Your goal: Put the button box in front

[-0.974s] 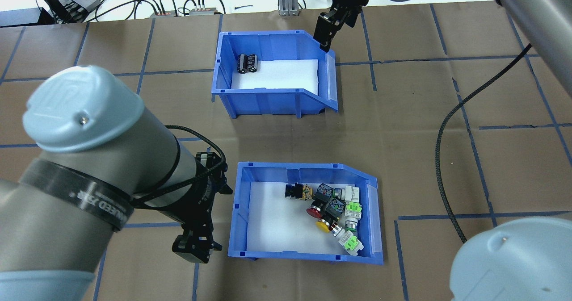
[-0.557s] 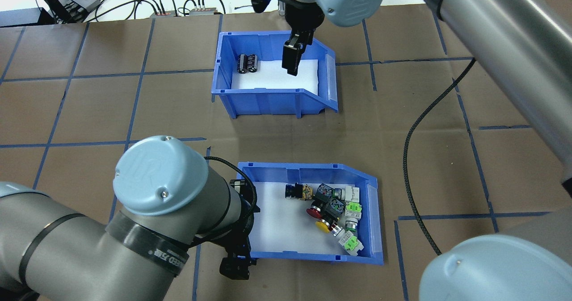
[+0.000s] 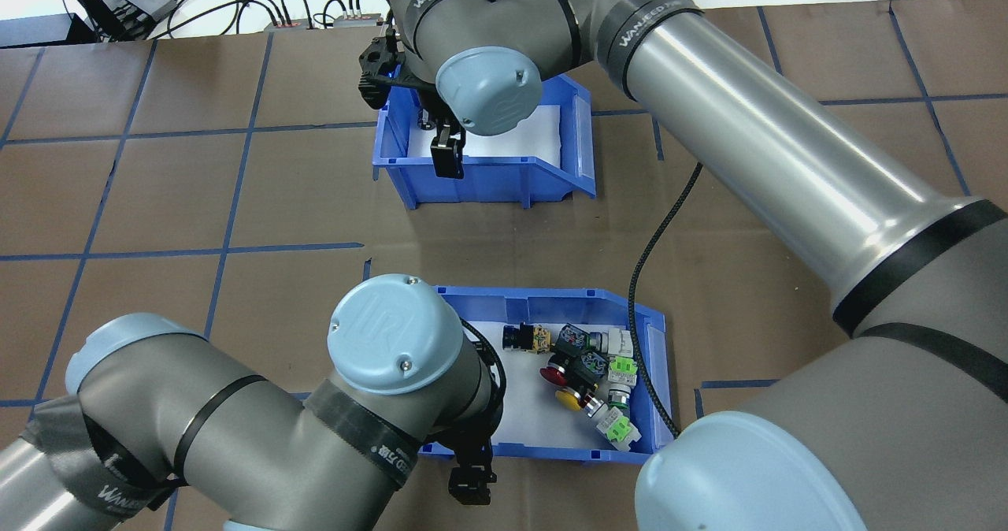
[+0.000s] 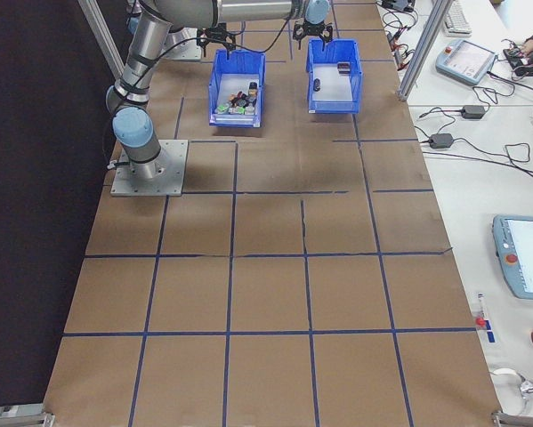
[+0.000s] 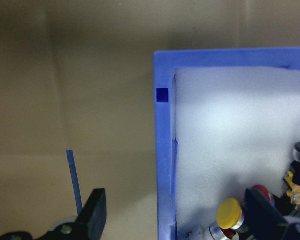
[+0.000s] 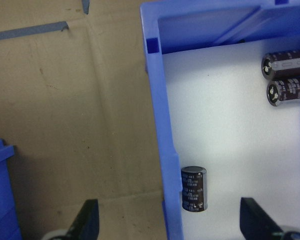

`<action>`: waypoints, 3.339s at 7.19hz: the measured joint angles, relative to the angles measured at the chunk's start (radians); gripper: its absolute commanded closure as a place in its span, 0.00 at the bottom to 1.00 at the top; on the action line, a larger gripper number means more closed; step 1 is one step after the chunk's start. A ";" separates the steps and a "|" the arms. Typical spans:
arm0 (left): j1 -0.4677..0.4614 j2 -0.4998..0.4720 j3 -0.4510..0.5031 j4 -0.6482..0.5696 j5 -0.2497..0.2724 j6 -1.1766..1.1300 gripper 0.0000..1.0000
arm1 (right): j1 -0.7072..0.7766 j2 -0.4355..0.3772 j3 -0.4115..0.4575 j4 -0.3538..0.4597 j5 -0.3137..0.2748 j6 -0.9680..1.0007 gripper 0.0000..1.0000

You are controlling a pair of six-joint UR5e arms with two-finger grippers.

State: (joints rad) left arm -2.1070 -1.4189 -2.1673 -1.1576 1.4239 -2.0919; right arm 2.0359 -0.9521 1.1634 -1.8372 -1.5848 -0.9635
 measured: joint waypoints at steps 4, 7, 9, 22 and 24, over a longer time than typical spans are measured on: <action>-0.010 -0.058 -0.038 0.045 -0.003 -0.060 0.01 | 0.012 0.082 0.012 -0.084 -0.010 -0.064 0.00; -0.025 -0.087 -0.063 0.085 -0.010 -0.064 0.01 | 0.012 0.094 0.046 -0.092 -0.016 -0.069 0.44; -0.042 -0.137 -0.067 0.162 -0.001 -0.063 0.37 | 0.012 0.086 0.054 -0.098 -0.045 -0.081 0.79; 0.361 0.136 0.048 -0.094 0.122 0.613 1.00 | -0.291 -0.071 0.097 -0.066 -0.079 -0.327 0.99; 0.388 -0.081 0.256 -0.087 0.122 0.653 1.00 | -0.413 -0.181 0.211 -0.063 -0.072 -0.457 0.99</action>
State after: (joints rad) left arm -1.7192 -1.4996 -1.9116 -1.2442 1.5459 -1.4387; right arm 1.6232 -1.1334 1.3740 -1.9002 -1.6566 -1.4200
